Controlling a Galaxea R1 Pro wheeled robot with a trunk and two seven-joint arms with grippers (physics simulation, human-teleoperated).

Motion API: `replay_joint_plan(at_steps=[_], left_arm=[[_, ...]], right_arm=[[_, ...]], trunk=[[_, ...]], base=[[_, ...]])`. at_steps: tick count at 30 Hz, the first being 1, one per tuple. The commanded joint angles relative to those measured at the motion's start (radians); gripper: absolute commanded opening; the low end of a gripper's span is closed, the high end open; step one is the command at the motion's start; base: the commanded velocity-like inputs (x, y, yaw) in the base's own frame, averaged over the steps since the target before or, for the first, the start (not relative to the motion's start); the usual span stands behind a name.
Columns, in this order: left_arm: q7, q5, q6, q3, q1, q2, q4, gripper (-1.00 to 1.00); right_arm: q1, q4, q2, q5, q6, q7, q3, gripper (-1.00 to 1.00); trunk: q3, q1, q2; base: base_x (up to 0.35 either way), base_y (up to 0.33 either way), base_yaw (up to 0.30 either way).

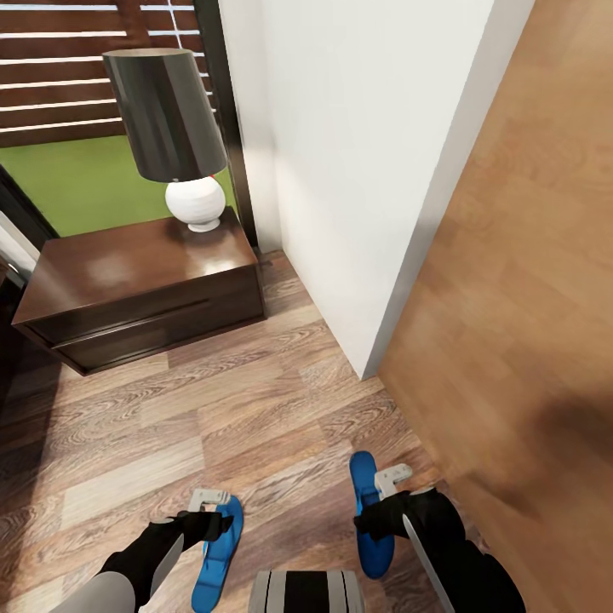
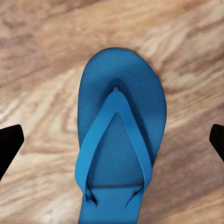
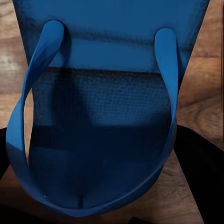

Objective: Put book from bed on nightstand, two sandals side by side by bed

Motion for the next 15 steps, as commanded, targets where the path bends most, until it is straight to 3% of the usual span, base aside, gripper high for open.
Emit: replay_joint_plan(at_steps=[1, 15], left_arm=[[-0.005, -0.006, 0.006, 0.004, 0.000, 0.000, -0.002, 1.00], [-0.005, -0.005, -0.004, 0.004, 0.000, 0.001, -0.002, 1.00]], right_arm=[[-0.001, -0.001, -0.001, 0.009, 0.004, 0.008, 0.001, -1.00], [0.001, -0.103, -0.002, 0.010, 0.004, 0.009, 0.000, -1.00]], trunk=[[-0.001, 0.000, 0.000], [-0.001, 0.000, 0.000]], base=[[0.000, 0.000, 0.000], [0.000, 0.000, 0.000]])
